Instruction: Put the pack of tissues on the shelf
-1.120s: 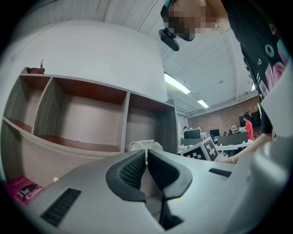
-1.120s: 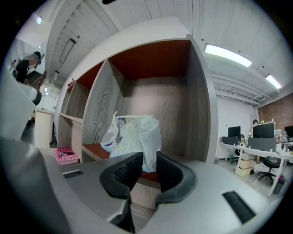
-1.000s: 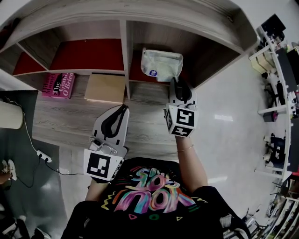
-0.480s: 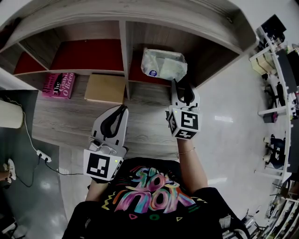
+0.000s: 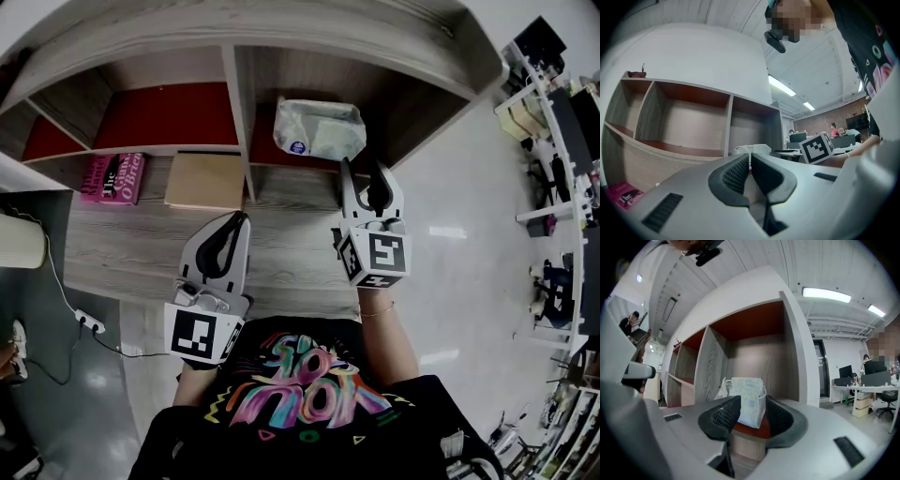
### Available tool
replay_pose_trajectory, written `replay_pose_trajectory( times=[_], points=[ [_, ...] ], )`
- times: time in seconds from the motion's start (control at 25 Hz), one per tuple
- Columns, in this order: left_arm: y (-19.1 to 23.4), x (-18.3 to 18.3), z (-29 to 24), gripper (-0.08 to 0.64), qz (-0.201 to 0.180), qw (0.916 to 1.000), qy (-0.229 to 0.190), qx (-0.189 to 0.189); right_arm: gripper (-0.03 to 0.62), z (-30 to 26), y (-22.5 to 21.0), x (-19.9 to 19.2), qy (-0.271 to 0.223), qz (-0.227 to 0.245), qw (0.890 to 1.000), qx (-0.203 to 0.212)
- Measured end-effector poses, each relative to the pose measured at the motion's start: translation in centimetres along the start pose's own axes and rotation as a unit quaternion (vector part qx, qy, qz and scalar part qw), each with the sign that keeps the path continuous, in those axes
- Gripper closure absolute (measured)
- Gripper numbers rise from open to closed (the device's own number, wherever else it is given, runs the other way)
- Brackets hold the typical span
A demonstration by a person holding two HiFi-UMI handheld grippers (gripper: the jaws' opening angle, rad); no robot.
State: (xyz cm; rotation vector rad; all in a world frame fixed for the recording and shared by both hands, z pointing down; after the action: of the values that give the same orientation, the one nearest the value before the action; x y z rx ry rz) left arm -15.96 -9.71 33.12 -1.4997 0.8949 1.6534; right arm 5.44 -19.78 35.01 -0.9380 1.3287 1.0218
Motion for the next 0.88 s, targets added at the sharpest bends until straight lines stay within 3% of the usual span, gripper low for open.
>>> replay_pose_trajectory(
  times=[0.28, 0.88],
  points=[
    [-0.1, 0.1, -0.1, 0.526, -0.001, 1.0, -0.002, -0.005, 0.43, 1.1, 1.0, 2.1, -0.023, 0.002, 0.999, 0.033],
    [0.0, 0.3, 0.1, 0.526, -0.003, 1.0, -0.002, -0.007, 0.454, 5.2, 2.2, 3.7, -0.023, 0.008, 0.996, 0.089]
  ],
)
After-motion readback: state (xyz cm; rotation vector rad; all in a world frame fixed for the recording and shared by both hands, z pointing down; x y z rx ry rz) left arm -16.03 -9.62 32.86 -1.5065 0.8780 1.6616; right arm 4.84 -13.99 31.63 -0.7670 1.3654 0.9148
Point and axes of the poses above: the fingertips, and each gripper's own axes: z backward along the fingers, y to its left, x out of its top, the point moved 6 cm from there along z, backward along the fingers, and after that the axes turned 3 degrees about -y, right-handed, at the moved point
